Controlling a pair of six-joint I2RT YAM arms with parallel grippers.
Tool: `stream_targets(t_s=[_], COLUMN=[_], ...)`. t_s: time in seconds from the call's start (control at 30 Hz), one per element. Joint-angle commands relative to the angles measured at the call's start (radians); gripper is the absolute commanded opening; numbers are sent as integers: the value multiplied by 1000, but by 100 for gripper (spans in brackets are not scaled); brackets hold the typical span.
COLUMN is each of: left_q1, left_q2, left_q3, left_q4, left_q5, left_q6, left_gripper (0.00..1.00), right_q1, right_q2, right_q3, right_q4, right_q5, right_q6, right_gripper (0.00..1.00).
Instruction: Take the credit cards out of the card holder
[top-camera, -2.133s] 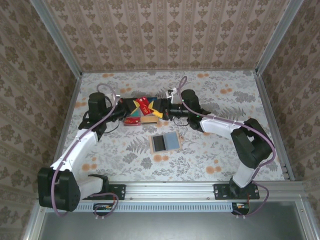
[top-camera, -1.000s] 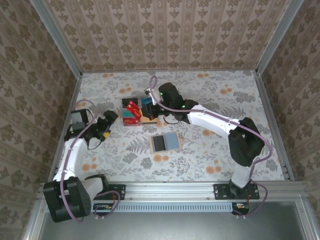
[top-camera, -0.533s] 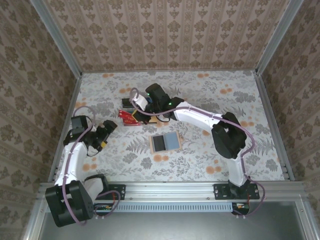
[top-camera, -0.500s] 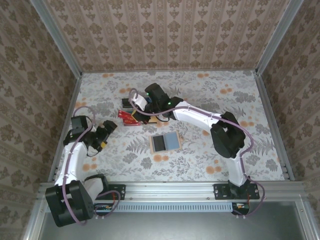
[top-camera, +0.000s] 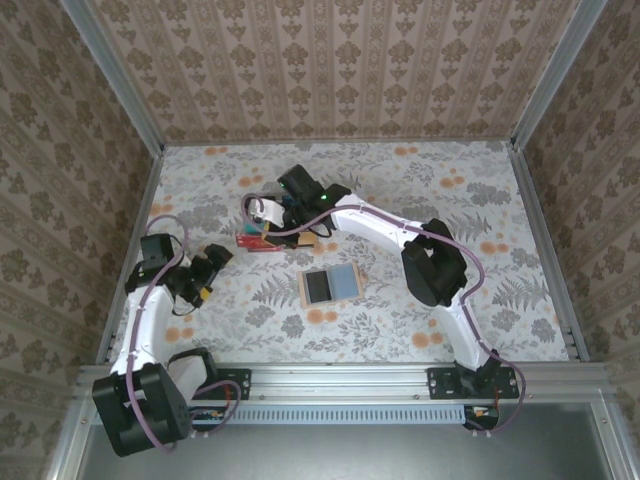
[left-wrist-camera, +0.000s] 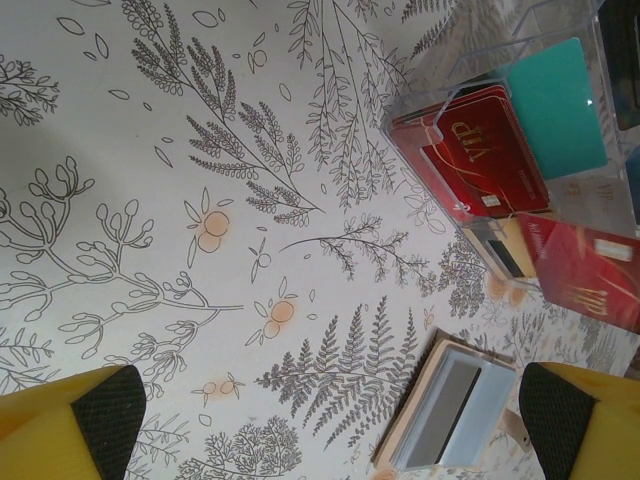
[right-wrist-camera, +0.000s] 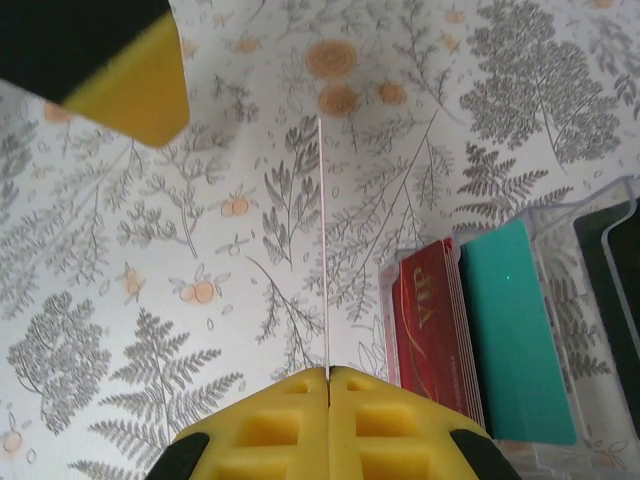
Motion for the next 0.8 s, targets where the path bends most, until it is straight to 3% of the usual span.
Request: stream_targets(t_s=[0.0,0.77], left_q1=[7,6], left_q2=[-8,27], left_q3=[-10,-25], left_q4=[-11,37], left_q5=[19,72], left_q6=[-6,-8], left_gripper=[100,100], right_q1=[-16,-27], right_q2=[38,162], right_q3=[34,135], right_q4=[-62,-12], right_q5=[38,129], right_q6=[-75,-115], right_gripper=[0,2])
